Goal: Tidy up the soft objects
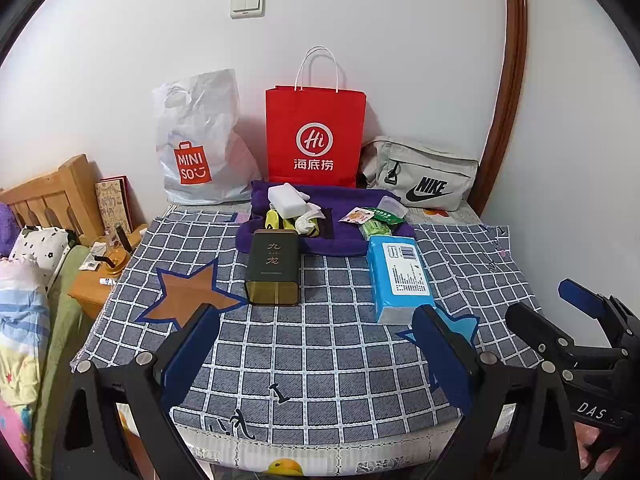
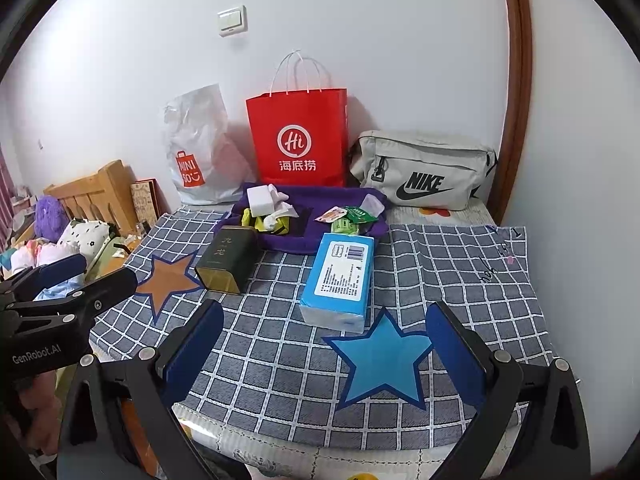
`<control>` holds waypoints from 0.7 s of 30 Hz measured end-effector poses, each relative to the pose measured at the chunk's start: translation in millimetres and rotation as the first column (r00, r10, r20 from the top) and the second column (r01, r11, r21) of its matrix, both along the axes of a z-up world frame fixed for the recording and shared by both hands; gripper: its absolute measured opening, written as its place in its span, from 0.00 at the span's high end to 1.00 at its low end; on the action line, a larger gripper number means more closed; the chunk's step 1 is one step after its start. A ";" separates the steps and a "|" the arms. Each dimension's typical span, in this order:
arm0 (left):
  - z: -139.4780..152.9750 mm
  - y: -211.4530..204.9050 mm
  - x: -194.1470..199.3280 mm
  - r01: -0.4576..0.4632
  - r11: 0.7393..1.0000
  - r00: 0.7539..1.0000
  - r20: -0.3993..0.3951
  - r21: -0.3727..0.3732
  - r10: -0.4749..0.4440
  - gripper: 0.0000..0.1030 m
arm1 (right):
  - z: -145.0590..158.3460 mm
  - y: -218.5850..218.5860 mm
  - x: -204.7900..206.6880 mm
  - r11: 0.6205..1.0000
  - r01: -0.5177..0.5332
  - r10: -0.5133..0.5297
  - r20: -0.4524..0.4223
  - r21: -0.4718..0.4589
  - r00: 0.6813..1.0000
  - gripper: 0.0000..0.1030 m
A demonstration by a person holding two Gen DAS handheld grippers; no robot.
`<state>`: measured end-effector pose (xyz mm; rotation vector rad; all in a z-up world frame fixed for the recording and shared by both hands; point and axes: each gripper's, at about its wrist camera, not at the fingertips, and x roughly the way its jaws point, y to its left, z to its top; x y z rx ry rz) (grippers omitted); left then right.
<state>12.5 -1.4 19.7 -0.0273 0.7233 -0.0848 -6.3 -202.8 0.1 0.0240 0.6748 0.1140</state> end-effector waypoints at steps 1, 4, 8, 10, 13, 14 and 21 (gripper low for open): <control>-0.5 0.1 0.0 0.000 1.000 1.000 -0.001 0.001 0.000 0.05 | 0.1 -0.1 0.0 1.000 0.001 -0.001 0.001 0.000 1.000 0.03; -0.1 0.0 -0.6 0.000 1.000 1.000 0.001 -0.001 0.000 0.05 | 0.9 -1.3 -0.8 1.000 0.001 -0.001 0.001 0.002 1.000 0.03; 0.4 -0.4 -0.5 -0.001 1.000 1.000 0.001 -0.001 0.001 0.05 | 1.6 -1.6 -1.1 1.000 0.001 -0.001 0.002 0.001 1.000 0.03; 0.3 -0.3 -0.5 0.000 1.000 1.000 0.000 -0.001 0.000 0.05 | 1.8 -2.0 -1.3 1.000 0.000 0.000 0.002 0.001 1.000 0.03; 0.5 -0.3 -0.8 -0.001 1.000 1.000 0.001 -0.001 0.001 0.05 | 1.9 -2.1 -1.5 1.000 0.000 0.000 0.003 0.000 1.000 0.03; 0.6 -0.3 -0.8 -0.001 1.000 1.000 0.001 -0.001 0.001 0.05 | 2.0 -2.3 -1.3 1.000 0.000 0.000 0.003 0.001 1.000 0.03; 0.7 -0.5 -1.1 -0.003 1.000 1.000 0.002 -0.002 0.003 0.05 | 5.1 -1.7 -3.7 1.000 0.000 0.000 0.010 -0.003 1.000 0.03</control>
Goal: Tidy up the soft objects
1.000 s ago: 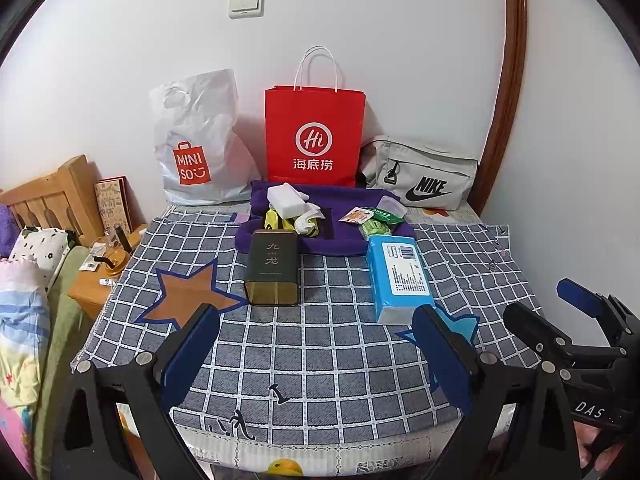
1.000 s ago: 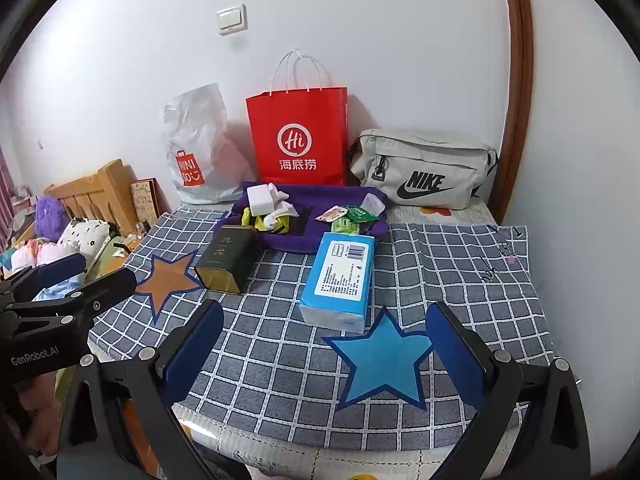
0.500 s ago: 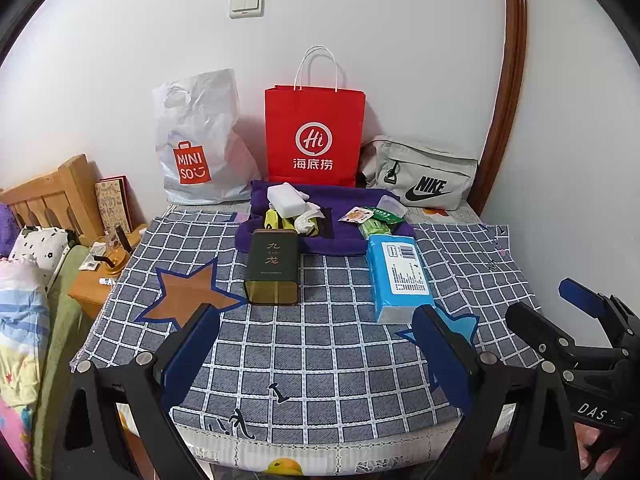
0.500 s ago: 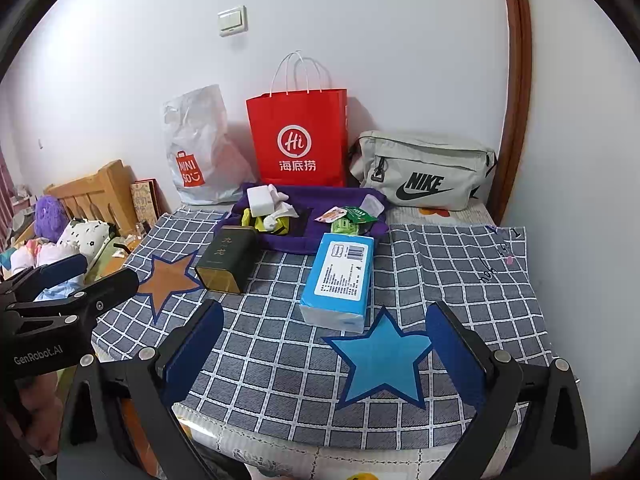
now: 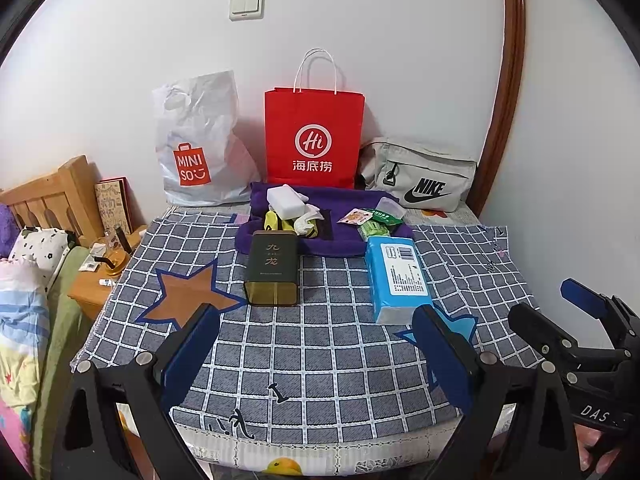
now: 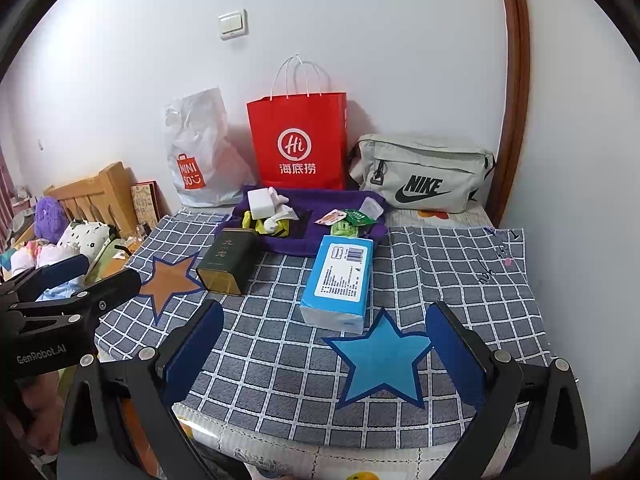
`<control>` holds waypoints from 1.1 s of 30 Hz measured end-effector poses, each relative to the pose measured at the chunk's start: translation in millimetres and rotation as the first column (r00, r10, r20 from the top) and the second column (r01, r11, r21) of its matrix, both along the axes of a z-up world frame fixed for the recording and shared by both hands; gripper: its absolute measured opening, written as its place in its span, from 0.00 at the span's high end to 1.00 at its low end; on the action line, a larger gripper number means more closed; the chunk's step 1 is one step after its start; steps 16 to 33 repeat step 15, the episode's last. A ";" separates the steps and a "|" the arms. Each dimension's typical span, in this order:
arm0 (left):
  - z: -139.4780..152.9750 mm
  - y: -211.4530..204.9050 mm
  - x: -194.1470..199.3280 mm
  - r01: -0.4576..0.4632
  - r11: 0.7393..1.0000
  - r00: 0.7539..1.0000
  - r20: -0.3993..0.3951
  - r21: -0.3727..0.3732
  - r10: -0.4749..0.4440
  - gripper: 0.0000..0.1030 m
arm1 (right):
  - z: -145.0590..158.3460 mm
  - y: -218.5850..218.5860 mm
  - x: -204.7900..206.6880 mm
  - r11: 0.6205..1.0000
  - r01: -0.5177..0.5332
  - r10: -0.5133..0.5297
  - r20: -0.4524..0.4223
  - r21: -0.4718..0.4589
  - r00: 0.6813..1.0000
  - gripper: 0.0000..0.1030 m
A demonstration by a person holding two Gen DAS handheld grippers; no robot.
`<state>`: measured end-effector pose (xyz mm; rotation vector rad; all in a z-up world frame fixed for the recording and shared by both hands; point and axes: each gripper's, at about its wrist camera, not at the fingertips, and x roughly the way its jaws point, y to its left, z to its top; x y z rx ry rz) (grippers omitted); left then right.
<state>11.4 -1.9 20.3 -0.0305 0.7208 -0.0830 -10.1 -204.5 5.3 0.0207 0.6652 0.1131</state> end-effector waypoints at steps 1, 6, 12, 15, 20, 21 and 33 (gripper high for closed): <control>0.1 0.2 0.0 0.002 1.000 1.000 0.001 0.000 -0.002 0.05 | 0.1 -0.3 0.0 1.000 0.001 -0.001 0.000 0.001 1.000 0.03; 0.1 0.6 0.0 0.002 1.000 1.000 0.002 0.001 -0.002 0.05 | 0.8 0.0 -0.5 1.000 -0.001 0.001 0.001 0.001 1.000 0.03; -0.8 -0.5 -0.5 0.005 1.000 1.000 0.006 0.001 -0.005 0.05 | 3.7 2.4 -2.0 1.000 -0.006 0.006 0.007 -0.003 1.000 0.03; 0.8 -3.1 -0.1 0.010 1.000 1.000 0.023 0.014 -0.011 0.05 | 3.2 3.6 -1.3 1.000 -0.009 0.009 0.008 -0.001 1.000 0.03; 0.8 -3.1 -0.1 0.010 1.000 1.000 0.023 0.014 -0.011 0.05 | 3.2 3.6 -1.3 1.000 -0.009 0.009 0.008 -0.001 1.000 0.03; 0.8 -3.1 -0.1 0.010 1.000 1.000 0.023 0.014 -0.011 0.05 | 3.2 3.6 -1.3 1.000 -0.009 0.009 0.008 -0.001 1.000 0.03; 0.8 -3.1 -0.1 0.010 1.000 1.000 0.023 0.014 -0.011 0.05 | 3.2 3.6 -1.3 1.000 -0.009 0.009 0.008 -0.001 1.000 0.03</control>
